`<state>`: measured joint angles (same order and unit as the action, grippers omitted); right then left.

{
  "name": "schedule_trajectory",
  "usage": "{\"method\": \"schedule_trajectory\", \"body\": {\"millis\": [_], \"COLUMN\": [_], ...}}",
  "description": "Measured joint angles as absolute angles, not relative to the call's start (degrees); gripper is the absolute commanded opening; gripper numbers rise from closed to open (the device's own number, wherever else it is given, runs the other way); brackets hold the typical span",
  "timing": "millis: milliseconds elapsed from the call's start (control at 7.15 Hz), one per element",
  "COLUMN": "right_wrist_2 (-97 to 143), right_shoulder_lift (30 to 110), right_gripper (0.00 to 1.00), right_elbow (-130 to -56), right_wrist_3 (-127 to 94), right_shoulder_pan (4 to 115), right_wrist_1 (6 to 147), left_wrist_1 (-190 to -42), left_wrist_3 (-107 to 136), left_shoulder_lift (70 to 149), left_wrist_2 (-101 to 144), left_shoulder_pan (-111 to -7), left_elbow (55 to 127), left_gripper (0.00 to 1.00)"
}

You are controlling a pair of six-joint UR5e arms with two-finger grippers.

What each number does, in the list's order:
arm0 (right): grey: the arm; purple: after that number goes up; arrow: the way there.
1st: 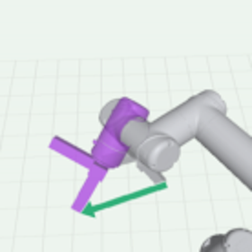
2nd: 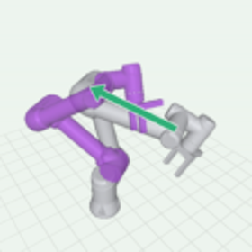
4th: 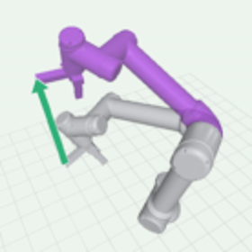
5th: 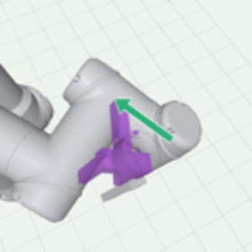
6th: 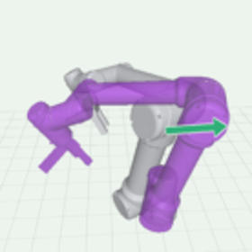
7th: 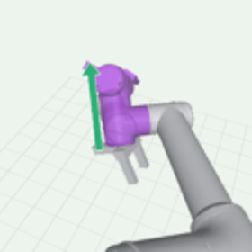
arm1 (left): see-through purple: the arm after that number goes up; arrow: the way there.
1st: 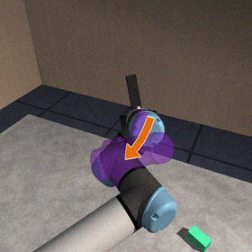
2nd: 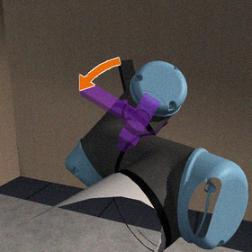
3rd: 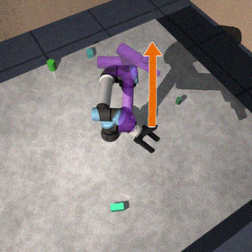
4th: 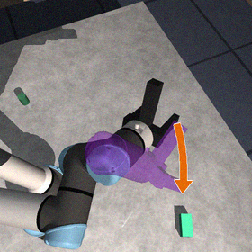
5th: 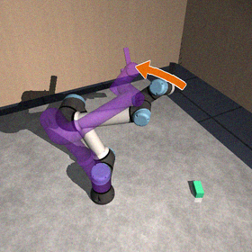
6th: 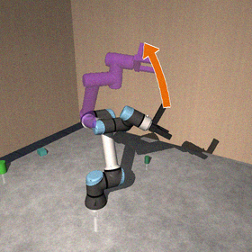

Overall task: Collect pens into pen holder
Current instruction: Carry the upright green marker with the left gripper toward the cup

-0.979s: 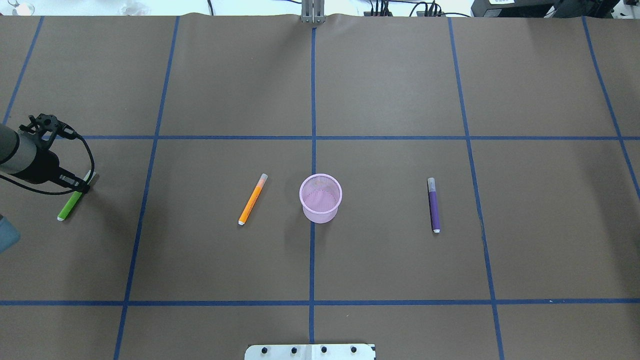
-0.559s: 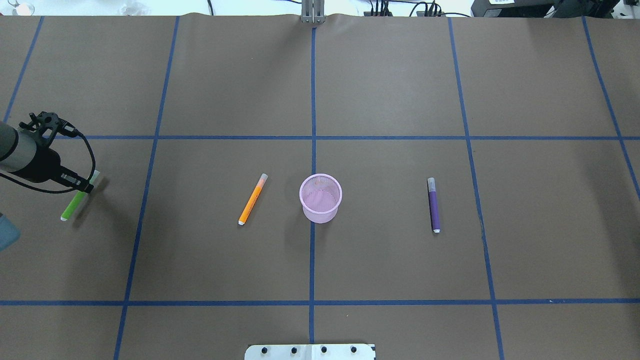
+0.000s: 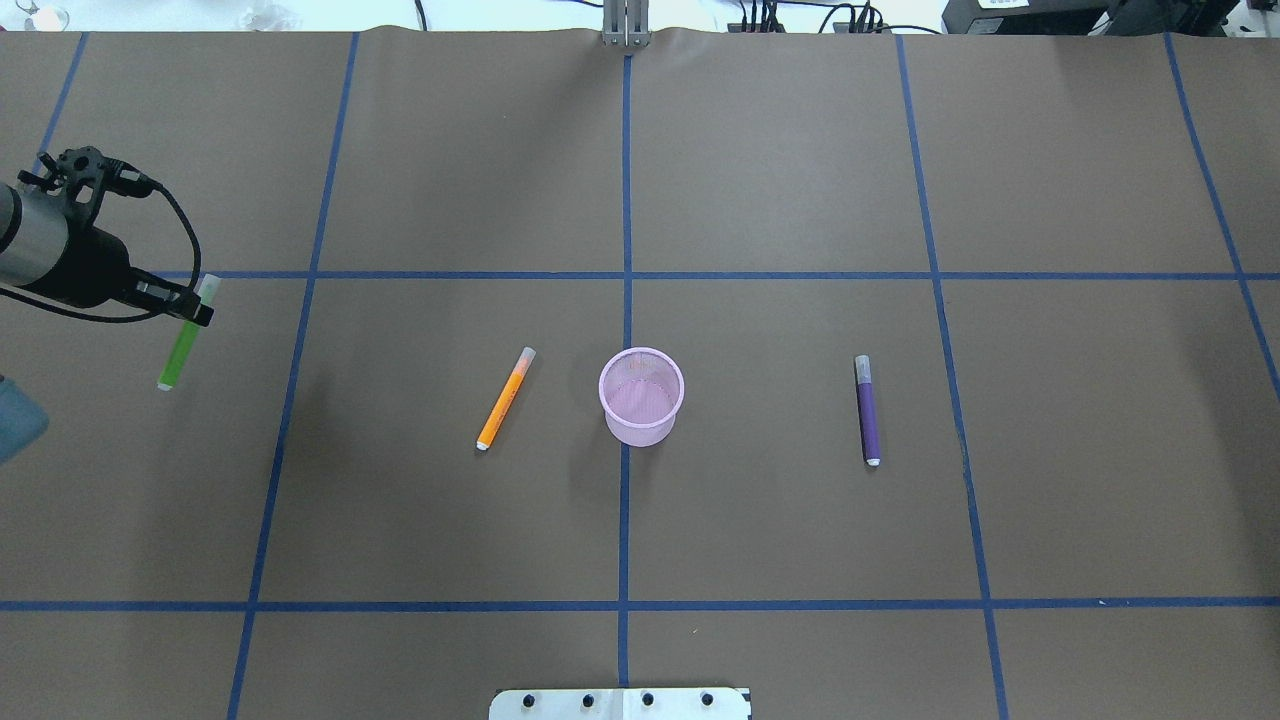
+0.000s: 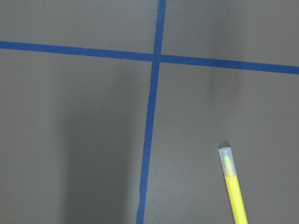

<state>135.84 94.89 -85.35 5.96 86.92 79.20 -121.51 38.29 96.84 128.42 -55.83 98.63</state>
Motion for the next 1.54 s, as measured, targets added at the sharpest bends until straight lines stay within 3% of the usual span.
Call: {"method": "schedule_trajectory", "body": {"millis": [419, 1538], "right_wrist_2": [135.0, 132.5], "right_shoulder_lift": [93.5, 91.7], "right_gripper": [1.0, 0.97], "right_elbow": [-74.2, -66.5], "right_wrist_3": [7.7, 7.4], "right_shoulder_pan": [86.9, 85.2], "right_wrist_1": [65.9, 55.6], "left_wrist_1": [-120.6, -120.8], "left_wrist_3": [50.3, 52.4], "left_shoulder_lift": [102.1, 108.0], "left_wrist_2": [123.9, 113.3], "left_shoulder_pan": [-56.4, -53.8], "left_elbow": [105.2, 107.4], "left_gripper": [0.0, 0.0]}}
